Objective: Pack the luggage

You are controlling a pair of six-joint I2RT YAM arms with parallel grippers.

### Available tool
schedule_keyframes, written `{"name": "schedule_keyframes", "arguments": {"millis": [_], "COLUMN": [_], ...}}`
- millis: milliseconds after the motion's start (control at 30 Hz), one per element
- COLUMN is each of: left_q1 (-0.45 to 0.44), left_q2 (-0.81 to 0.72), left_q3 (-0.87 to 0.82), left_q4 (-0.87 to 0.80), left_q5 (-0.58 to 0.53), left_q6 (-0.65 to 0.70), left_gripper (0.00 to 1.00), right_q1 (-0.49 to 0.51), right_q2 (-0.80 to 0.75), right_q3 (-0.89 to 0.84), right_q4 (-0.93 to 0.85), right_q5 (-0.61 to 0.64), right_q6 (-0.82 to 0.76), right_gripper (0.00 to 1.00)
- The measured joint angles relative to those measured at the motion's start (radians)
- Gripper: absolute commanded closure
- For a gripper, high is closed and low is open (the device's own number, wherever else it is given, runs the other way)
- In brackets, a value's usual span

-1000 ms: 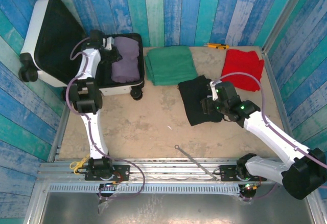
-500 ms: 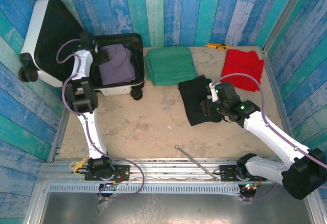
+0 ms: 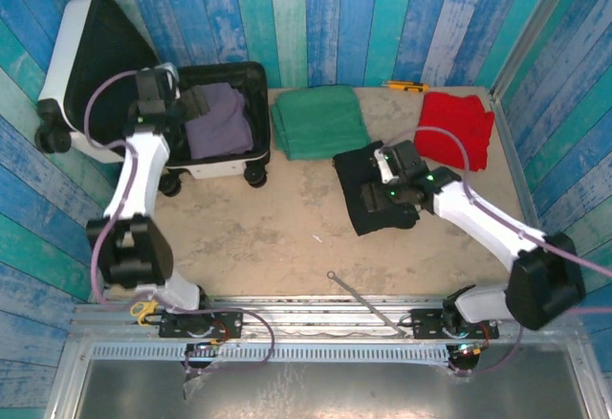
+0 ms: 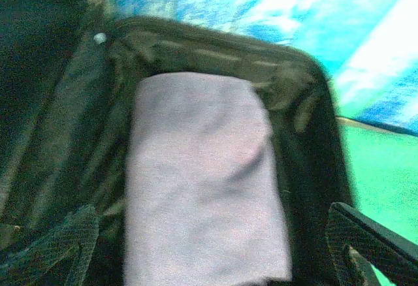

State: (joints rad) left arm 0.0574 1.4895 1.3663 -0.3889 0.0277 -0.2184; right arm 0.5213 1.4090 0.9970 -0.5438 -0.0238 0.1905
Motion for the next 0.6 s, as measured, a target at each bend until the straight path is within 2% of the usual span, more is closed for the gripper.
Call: {"name": "schedule_keyframes", "arguments": {"millis": [133,267,433,600], "left_q1": [-0.123,-0.195,-0.266,-0.281], "left_q2": [-0.201,-0.368,-0.518,-0.601], "left_q3": [-0.189,-0.406,-0.593,-0.672], "left_q4": [0.082,0.149,0.163,0.157], "left_q5": [0.01,0.017,0.019,0.034], "left_q6": [-0.039,-0.128,-0.225,-0.277], "left_gripper": [0.06,0.06,0.06,0.06], "right_q1": [0.076,0.153,0.164,0.161], "right_q2": [0.188,0.377,0.533,0.624], "right_q3": [0.146,0.309,0.43,0.495], "right_q4": [-0.055,-0.132,-0.211,-0.265], "right_q5": [0.047,0.169,0.299,0.386], "right_q6": [0.004,0.018,0.043,0.056], "right_gripper": [0.08,0.09,0.15,0.2]}}
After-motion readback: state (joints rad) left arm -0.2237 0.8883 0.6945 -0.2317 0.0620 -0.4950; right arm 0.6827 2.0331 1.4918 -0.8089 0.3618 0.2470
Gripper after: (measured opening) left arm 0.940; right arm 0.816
